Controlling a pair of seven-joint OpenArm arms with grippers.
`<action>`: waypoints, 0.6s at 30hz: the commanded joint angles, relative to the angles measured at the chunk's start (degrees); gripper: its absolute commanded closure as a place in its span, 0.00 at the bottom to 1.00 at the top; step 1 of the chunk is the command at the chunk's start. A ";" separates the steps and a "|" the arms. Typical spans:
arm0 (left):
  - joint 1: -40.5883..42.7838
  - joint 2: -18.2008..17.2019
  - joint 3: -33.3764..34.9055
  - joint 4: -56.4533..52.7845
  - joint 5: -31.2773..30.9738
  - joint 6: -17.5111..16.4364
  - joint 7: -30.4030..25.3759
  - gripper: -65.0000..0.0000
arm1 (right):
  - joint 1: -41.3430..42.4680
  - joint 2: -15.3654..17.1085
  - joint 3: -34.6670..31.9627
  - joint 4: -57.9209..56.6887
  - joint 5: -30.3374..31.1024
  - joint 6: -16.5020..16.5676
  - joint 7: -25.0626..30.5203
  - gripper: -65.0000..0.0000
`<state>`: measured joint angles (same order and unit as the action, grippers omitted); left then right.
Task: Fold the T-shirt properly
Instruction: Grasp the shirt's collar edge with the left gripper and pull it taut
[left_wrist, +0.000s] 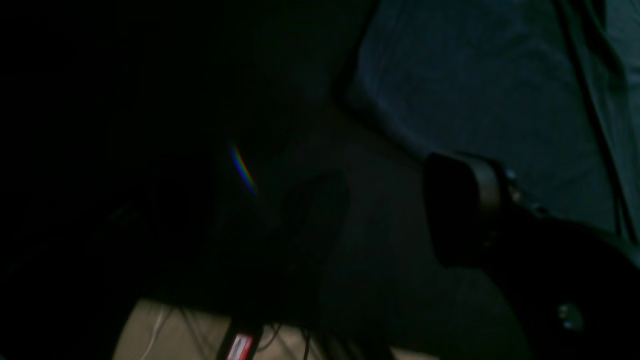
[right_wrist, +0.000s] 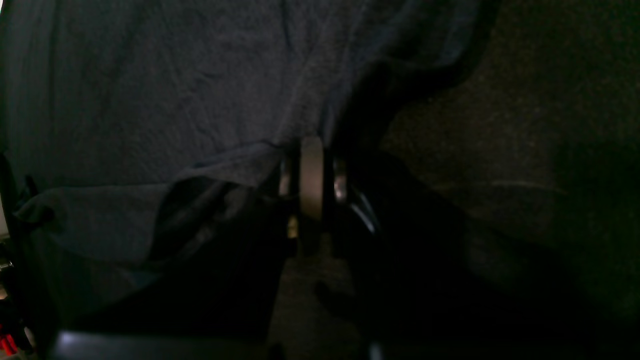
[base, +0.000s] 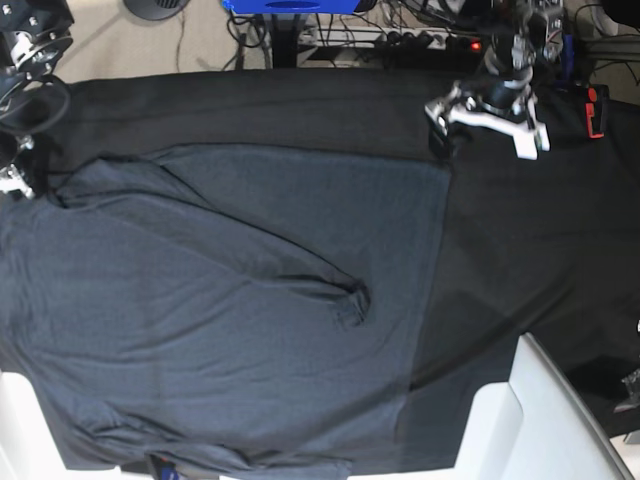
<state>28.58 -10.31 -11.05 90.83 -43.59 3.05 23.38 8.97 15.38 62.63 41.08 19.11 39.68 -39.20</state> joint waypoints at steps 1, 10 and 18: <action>-1.11 -0.20 0.19 0.12 -0.49 -0.37 -0.91 0.09 | 0.65 1.20 -0.17 0.55 0.27 0.32 -0.05 1.00; -8.58 3.67 0.37 -8.06 -0.49 -0.37 -0.83 0.22 | 0.65 1.28 -0.17 0.55 0.27 0.32 -0.05 1.00; -12.89 4.55 3.00 -13.60 -0.49 -0.37 -0.83 0.35 | 0.65 1.37 -0.17 0.55 0.27 0.32 -0.05 1.00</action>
<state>15.35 -6.24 -8.54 77.43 -43.75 1.85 19.42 8.97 15.51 62.63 41.06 19.11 39.68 -39.42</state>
